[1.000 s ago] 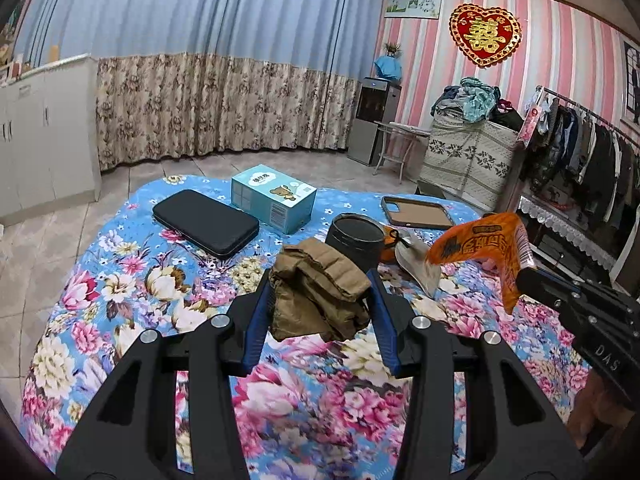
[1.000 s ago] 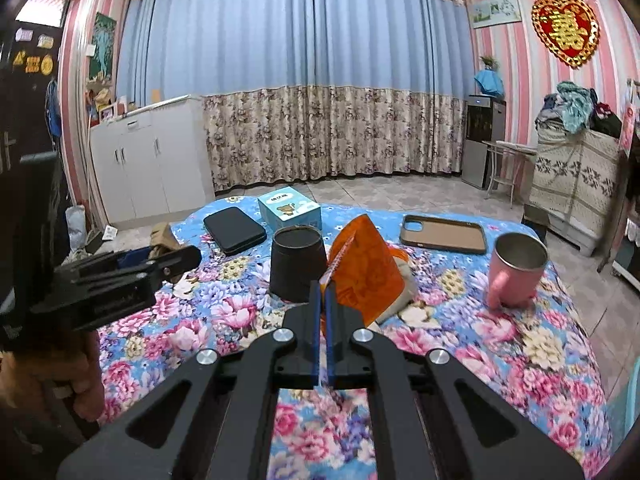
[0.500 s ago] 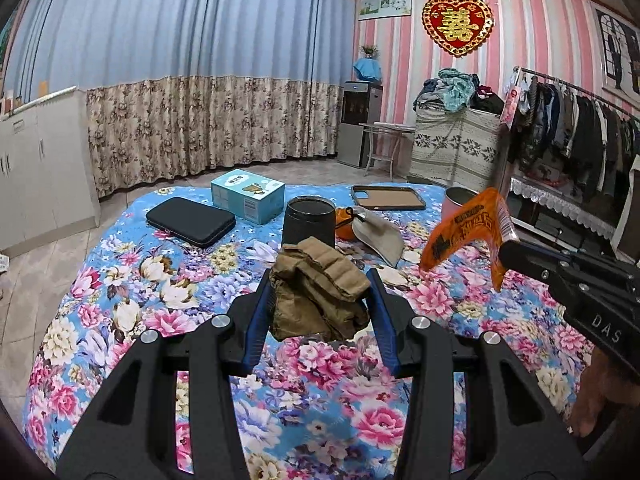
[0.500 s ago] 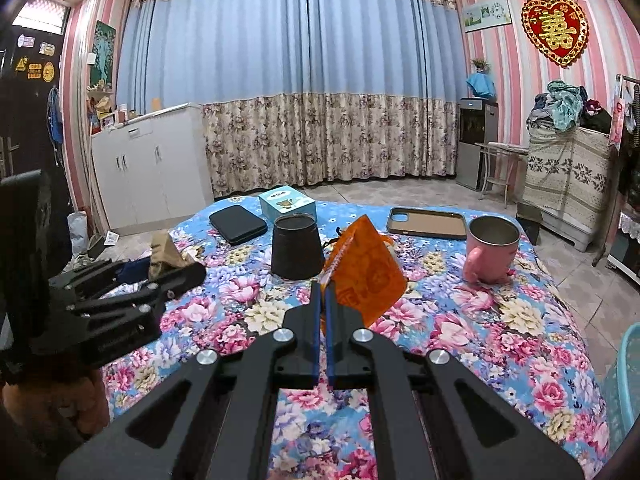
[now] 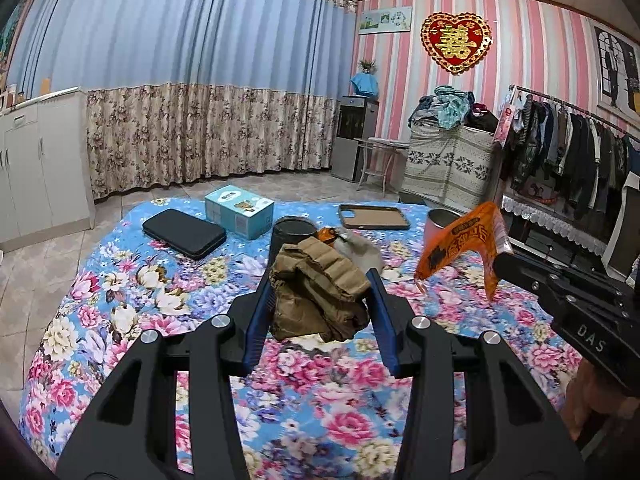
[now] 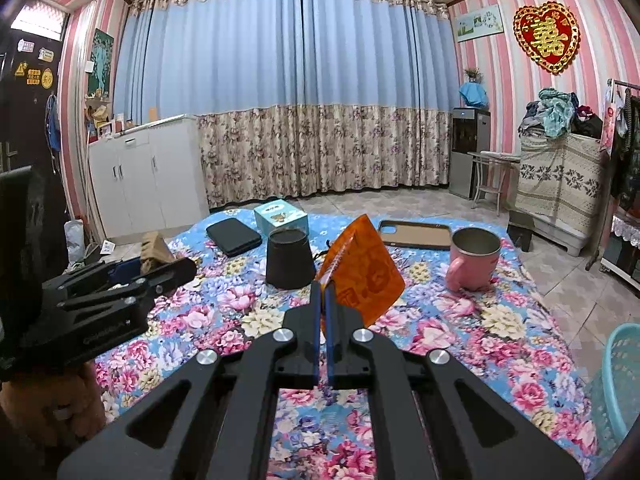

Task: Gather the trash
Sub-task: 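Carry the brown paper and orange bag toward the wastebasket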

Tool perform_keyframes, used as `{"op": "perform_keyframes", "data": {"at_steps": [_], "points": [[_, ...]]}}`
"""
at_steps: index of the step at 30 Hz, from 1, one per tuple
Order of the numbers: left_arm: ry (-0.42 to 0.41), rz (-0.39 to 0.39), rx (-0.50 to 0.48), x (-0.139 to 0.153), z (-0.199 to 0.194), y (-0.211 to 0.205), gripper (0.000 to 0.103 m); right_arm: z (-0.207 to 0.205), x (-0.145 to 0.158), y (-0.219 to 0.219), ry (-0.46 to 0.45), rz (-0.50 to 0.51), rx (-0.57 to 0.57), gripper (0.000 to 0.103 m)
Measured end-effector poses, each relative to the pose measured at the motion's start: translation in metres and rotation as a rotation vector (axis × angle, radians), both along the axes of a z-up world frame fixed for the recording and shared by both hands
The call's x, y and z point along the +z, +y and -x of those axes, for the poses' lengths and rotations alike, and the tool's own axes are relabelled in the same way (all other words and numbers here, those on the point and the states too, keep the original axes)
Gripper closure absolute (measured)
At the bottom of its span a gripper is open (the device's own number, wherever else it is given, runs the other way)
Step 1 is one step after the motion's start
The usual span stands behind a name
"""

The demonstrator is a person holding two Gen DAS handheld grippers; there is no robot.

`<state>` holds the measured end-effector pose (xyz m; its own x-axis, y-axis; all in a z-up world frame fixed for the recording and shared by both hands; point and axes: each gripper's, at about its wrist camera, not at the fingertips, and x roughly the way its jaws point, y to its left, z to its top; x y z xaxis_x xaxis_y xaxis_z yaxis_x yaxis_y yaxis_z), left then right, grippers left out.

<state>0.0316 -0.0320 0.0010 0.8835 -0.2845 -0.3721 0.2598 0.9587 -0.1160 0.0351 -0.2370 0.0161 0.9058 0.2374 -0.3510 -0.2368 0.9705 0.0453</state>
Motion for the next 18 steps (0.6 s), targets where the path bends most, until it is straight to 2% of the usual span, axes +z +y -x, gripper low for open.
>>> {"op": "perform_keyframes", "data": {"at_steps": [11,18], "points": [[-0.028,-0.009,-0.057,0.020,0.010,-0.038,0.059,0.023,0.023,-0.058,-0.055,-0.020,-0.082,0.101],[-0.041,0.017,-0.104,0.033,0.009,-0.079,0.059,0.030,0.029,-0.102,-0.070,-0.015,-0.151,0.101]]}}
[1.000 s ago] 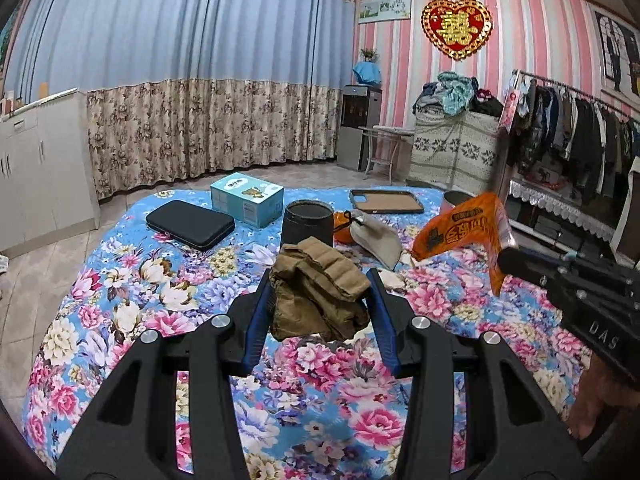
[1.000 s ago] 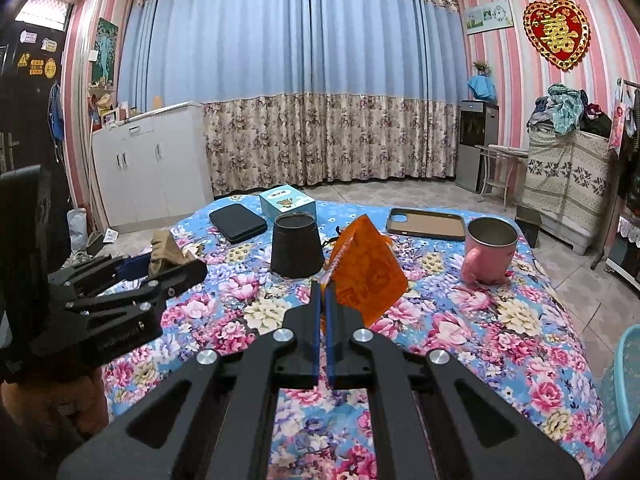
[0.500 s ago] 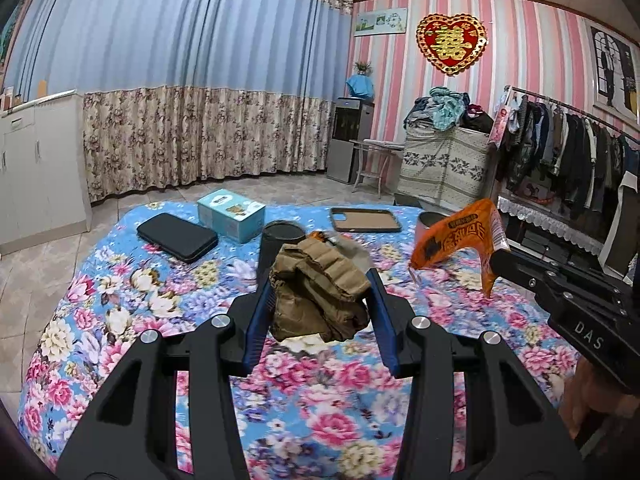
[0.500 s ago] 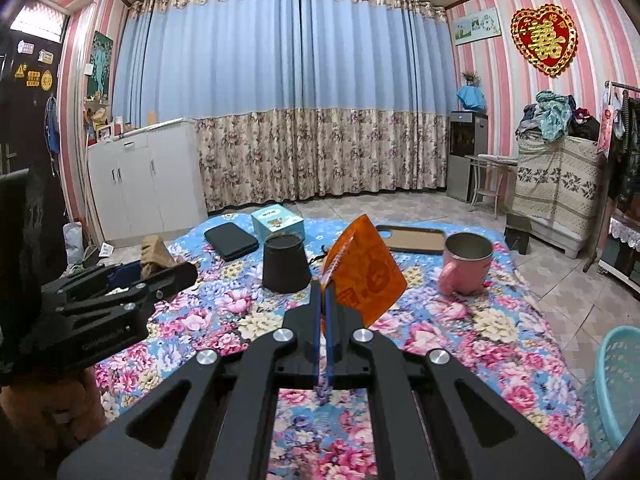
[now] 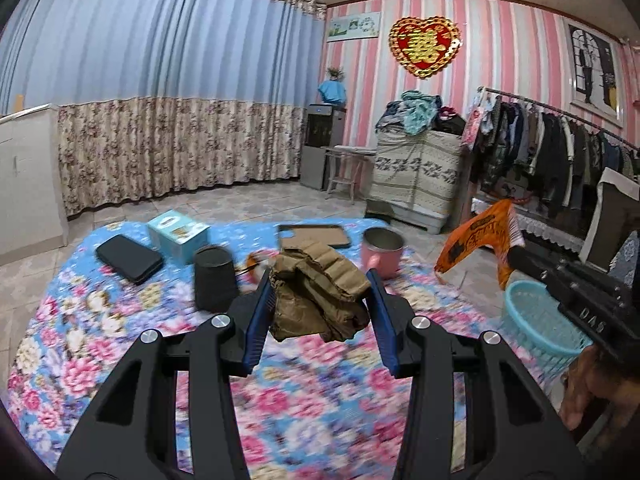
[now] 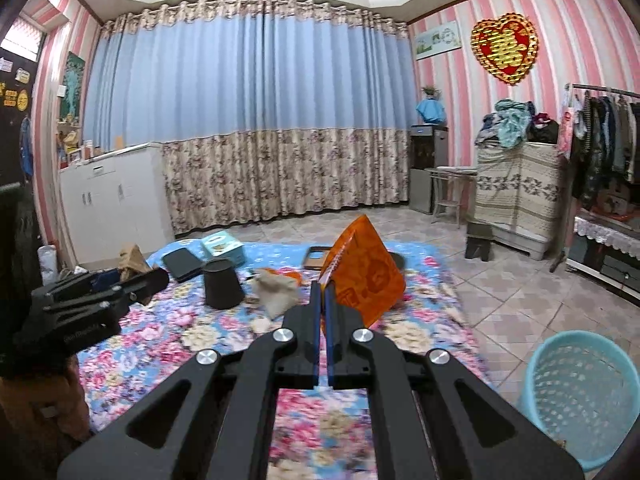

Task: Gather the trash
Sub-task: 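Carry the brown paper and orange bag toward the wastebasket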

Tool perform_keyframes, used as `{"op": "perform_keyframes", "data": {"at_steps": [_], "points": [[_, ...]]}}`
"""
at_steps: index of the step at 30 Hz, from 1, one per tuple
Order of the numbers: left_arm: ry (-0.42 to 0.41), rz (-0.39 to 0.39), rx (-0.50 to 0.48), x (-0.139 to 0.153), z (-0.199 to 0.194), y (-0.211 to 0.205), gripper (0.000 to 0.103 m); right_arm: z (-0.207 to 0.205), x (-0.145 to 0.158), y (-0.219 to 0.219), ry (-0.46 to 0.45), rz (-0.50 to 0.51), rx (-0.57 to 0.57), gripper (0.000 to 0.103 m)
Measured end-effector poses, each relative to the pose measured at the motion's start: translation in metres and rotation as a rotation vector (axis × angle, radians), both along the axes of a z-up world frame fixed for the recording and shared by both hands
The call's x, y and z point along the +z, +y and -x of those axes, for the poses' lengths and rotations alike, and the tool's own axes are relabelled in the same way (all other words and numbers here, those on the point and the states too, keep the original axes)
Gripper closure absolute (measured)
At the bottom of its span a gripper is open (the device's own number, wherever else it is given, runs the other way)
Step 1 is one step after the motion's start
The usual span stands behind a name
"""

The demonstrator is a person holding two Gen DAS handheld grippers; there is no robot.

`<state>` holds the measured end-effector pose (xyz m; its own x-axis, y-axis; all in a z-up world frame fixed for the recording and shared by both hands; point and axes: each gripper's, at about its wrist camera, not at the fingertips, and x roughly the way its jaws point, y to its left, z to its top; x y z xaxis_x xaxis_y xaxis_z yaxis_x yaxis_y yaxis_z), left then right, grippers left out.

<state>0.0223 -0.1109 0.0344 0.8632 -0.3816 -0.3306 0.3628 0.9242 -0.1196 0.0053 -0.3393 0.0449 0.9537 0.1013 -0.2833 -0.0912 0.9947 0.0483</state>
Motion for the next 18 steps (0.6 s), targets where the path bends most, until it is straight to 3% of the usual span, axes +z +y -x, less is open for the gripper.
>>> {"op": "perform_keyframes", "data": {"at_steps": [18], "points": [[-0.036,0.066,-0.210,0.033,0.001,-0.143,0.059,0.033,0.020,-0.122,-0.017,0.047,-0.209,0.101]]}}
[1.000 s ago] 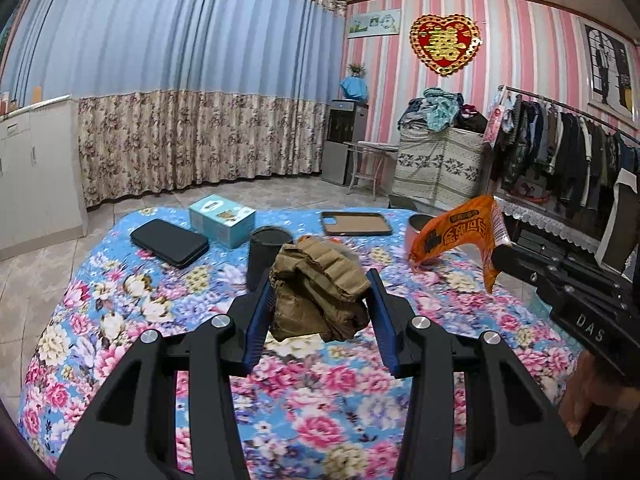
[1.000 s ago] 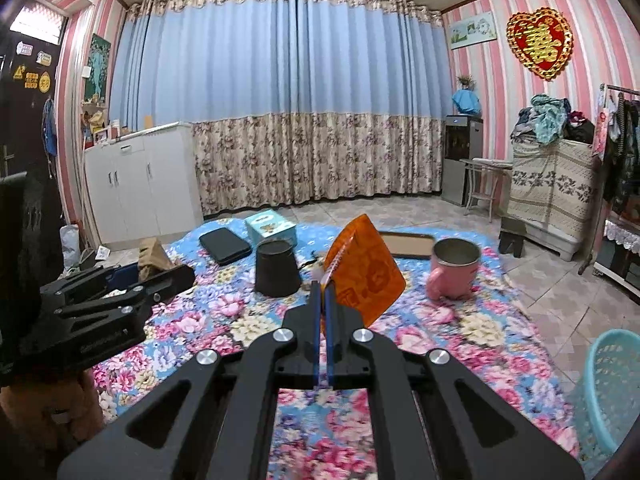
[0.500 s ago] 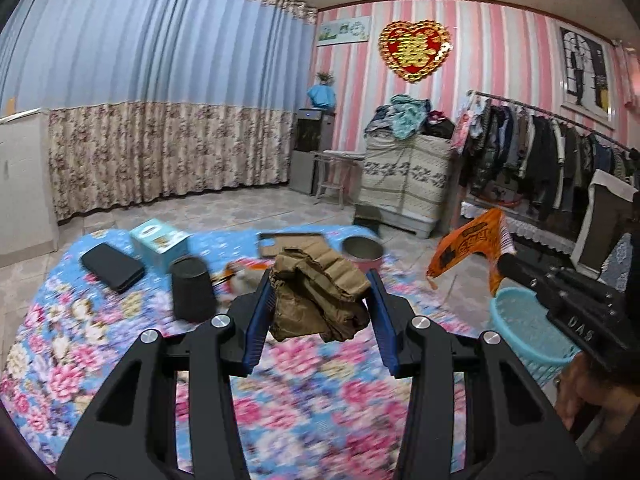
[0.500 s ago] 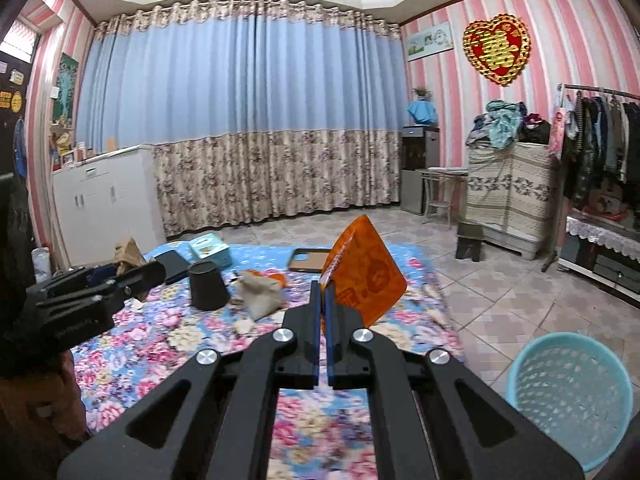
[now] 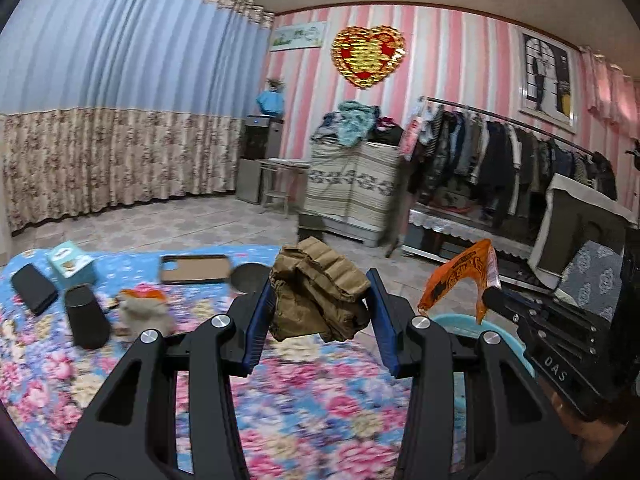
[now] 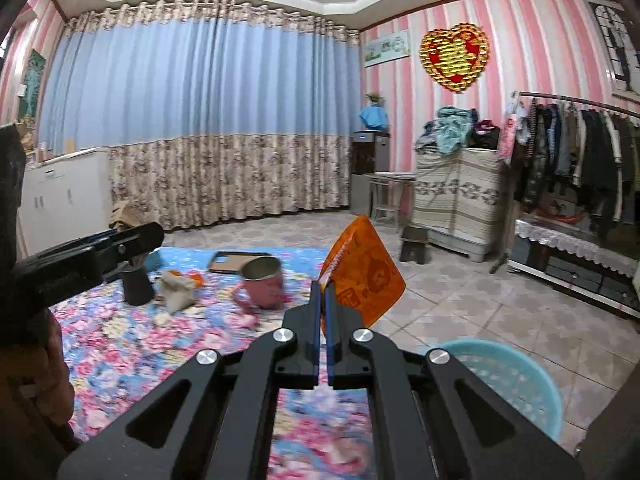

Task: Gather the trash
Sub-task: 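Carry the brown paper and orange bag toward the wastebasket, then open both tools over the wastebasket to drop paper and bag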

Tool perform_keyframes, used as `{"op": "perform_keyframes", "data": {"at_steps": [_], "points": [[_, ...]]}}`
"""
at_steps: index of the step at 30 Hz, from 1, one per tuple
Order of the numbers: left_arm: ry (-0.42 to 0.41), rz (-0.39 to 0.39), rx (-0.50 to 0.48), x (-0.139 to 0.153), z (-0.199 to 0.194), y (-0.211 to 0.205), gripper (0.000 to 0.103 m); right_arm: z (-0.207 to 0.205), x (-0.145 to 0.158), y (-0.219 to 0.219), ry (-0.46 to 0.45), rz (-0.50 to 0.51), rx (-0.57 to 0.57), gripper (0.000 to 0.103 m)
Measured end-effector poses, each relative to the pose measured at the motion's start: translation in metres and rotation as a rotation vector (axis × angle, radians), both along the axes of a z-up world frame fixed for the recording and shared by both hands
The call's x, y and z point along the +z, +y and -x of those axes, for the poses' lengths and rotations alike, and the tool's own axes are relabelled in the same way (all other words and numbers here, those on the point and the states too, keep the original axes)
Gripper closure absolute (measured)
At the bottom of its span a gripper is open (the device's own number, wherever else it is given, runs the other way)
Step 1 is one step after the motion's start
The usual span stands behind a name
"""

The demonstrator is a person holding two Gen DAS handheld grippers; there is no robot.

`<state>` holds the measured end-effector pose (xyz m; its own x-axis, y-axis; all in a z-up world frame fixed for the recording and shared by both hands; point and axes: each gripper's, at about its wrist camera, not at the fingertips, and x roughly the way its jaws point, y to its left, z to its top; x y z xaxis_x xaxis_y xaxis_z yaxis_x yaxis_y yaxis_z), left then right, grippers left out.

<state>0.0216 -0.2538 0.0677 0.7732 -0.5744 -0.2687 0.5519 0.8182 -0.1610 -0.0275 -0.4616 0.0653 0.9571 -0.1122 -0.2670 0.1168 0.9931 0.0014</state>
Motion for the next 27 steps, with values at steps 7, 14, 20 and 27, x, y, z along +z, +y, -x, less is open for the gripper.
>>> {"op": "perform_keyframes", "data": {"at_steps": [7,14,20,27], "points": [[0.004,-0.031,-0.103,-0.006,0.003,-0.054,0.059,0.020,0.000,-0.055,-0.002,-0.029,-0.119,0.101],[0.052,-0.030,-0.213,-0.017,-0.002,-0.121,0.059,0.038,-0.002,-0.092,0.008,-0.054,-0.191,0.101],[0.085,-0.027,-0.298,-0.025,0.001,-0.165,0.059,0.046,-0.010,-0.117,0.023,-0.063,-0.233,0.101],[0.161,-0.014,-0.356,-0.042,-0.005,-0.197,0.058,0.041,-0.023,-0.150,0.067,-0.115,-0.251,0.101]]}}
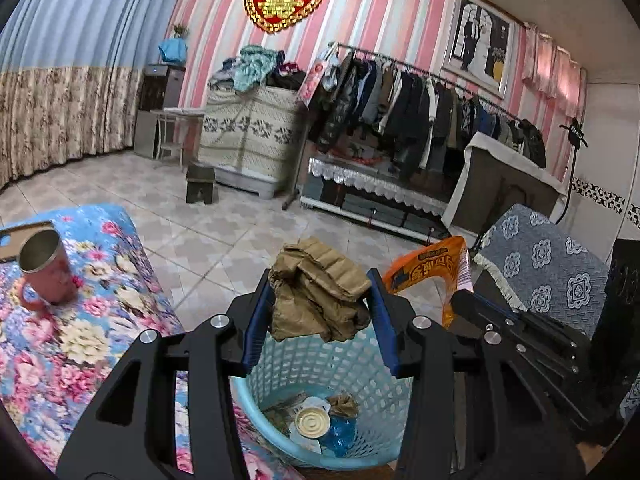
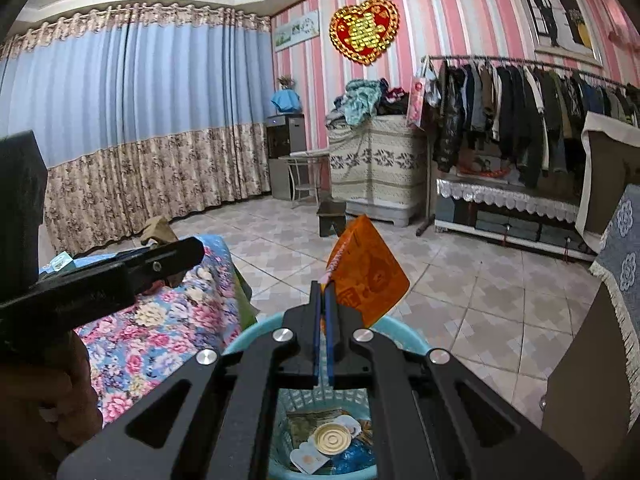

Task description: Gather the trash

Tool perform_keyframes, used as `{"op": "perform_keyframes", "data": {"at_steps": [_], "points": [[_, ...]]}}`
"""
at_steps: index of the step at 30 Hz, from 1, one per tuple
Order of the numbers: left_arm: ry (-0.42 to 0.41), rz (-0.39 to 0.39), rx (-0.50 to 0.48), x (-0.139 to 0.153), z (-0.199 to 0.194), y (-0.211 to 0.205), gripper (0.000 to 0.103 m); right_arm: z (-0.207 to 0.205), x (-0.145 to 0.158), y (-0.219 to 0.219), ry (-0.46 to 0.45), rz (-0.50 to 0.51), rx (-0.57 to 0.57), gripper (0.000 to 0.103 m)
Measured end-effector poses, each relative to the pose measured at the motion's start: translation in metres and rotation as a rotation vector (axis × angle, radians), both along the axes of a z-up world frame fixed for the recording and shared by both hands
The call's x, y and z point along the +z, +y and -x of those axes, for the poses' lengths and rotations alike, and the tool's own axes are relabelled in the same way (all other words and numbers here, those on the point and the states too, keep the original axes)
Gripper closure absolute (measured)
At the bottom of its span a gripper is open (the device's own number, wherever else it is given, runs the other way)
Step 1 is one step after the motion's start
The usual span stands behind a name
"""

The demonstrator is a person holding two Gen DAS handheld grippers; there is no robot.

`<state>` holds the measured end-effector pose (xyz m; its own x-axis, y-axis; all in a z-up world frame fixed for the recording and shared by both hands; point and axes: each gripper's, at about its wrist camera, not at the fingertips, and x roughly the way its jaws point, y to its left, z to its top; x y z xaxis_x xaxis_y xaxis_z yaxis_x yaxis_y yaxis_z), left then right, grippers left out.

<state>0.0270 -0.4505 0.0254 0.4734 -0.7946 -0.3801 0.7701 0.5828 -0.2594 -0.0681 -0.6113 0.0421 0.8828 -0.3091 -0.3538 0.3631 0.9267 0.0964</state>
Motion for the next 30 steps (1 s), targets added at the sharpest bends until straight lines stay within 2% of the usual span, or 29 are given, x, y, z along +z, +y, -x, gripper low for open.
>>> {"op": "perform_keyframes", "data": {"at_steps": [3,5,7,8,10,11,15,20,25,30], "points": [[0.015,-0.030,-0.010,-0.007,-0.003,-0.009,0.054,-0.003,-0.008,-0.009,0.021,-0.028,-0.003,0.100],[0.028,-0.040,-0.006,-0.013,-0.006,-0.012,0.044,-0.007,-0.014,-0.015,0.038,-0.038,-0.007,0.100],[0.042,-0.039,0.001,-0.015,-0.010,-0.012,0.042,-0.010,-0.020,-0.020,0.055,-0.050,-0.017,0.096],[0.048,-0.041,0.004,-0.016,-0.012,-0.012,0.040,-0.012,-0.022,-0.022,0.061,-0.060,-0.020,0.091],[0.048,-0.044,0.008,-0.016,-0.014,-0.012,0.040,-0.009,-0.026,-0.027,0.053,-0.077,-0.018,0.045],[0.048,-0.046,0.009,-0.016,-0.014,-0.011,0.040,-0.007,-0.026,-0.028,0.045,-0.086,-0.010,0.041],[0.039,-0.042,0.024,-0.014,-0.018,0.000,0.040,-0.007,-0.027,-0.024,0.048,-0.078,-0.019,0.042],[-0.015,-0.073,0.090,-0.009,-0.022,0.055,0.037,-0.012,-0.023,-0.009,0.048,-0.065,0.005,0.042],[-0.025,-0.105,0.261,-0.004,-0.044,0.158,0.036,-0.033,-0.021,0.023,0.048,-0.031,0.036,0.042],[-0.094,-0.171,0.454,0.007,-0.060,0.271,0.032,-0.066,-0.016,0.084,0.028,-0.019,0.153,0.042]]}}
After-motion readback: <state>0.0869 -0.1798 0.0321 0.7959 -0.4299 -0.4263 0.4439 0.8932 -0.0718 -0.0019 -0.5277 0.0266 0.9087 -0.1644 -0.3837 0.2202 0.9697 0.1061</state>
